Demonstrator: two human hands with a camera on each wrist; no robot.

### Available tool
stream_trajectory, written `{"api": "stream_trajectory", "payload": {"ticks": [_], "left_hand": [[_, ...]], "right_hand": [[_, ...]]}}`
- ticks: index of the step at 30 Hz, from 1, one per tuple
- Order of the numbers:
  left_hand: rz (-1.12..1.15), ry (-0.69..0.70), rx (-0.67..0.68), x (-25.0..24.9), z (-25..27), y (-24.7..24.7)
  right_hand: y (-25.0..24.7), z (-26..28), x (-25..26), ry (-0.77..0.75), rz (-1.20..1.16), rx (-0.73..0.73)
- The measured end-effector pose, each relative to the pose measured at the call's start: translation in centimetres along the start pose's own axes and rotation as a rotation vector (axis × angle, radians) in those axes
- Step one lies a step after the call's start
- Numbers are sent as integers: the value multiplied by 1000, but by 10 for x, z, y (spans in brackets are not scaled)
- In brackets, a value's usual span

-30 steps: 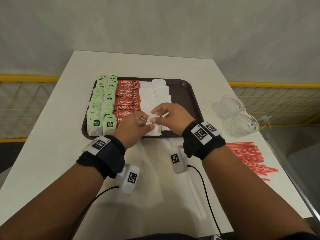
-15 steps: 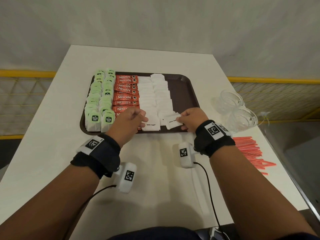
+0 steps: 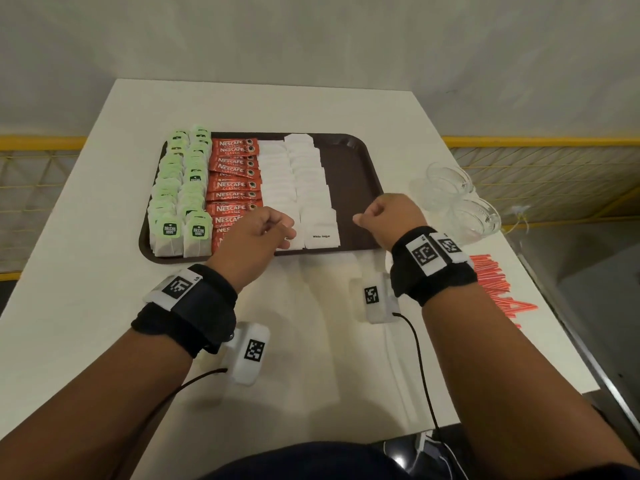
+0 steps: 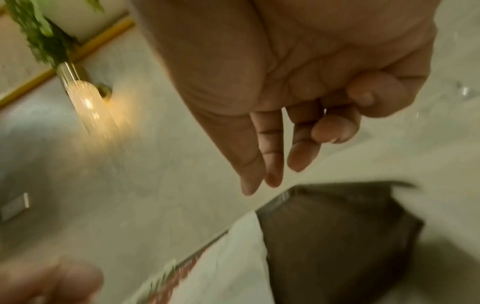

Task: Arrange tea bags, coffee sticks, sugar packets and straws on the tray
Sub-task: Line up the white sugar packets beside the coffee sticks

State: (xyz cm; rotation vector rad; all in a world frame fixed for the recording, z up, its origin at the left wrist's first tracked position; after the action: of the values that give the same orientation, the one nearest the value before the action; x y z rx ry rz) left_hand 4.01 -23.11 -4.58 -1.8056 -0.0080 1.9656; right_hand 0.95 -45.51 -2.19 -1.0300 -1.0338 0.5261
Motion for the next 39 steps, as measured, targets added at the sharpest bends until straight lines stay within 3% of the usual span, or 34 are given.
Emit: {"api": "stream_trajectory", "payload": {"ticks": [4,8,11,14,18,25,28,34,39], "left_hand": [[-99,76,90,-16,5,36],[-274,196,252,-29,13,88],[-425,275,263,-36,11,123],[-559,188,218,-40,6,148],[-576,83,164,-41,1,166],[-489,71,126,-28,-4,163],[-405,48,134,-25,-1,152],[-234,22,215,-28,8,114],[-185,61,86,-27,5,76]], "right_hand": [[-56,31,-37,-38,-123,-101],[-70,53,-75,-43,-25,-19],[-55,56,-92,-25,61,51],[-38,56,-95,-46,164,106],[-14,57,-93,-74,270,136],[-1,56,-93,-96,295,167],[-6,53,-92,-117,220,193],[-12,50,-72,-177,-14,104],[-3,38,-38,-230,-91,100]]}}
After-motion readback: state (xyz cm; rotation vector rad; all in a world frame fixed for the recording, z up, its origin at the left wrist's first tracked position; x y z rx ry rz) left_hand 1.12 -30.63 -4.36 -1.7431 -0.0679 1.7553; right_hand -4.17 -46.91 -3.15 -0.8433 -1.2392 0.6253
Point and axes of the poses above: each hand's wrist, its own z-axis away from the middle knuckle, its own y-axis out of the palm, x = y × z, the point moved 2 cm from there along -z, towards the middle knuckle, and after that the axes turned 3 degrees about -x, right-handed, at the moved point
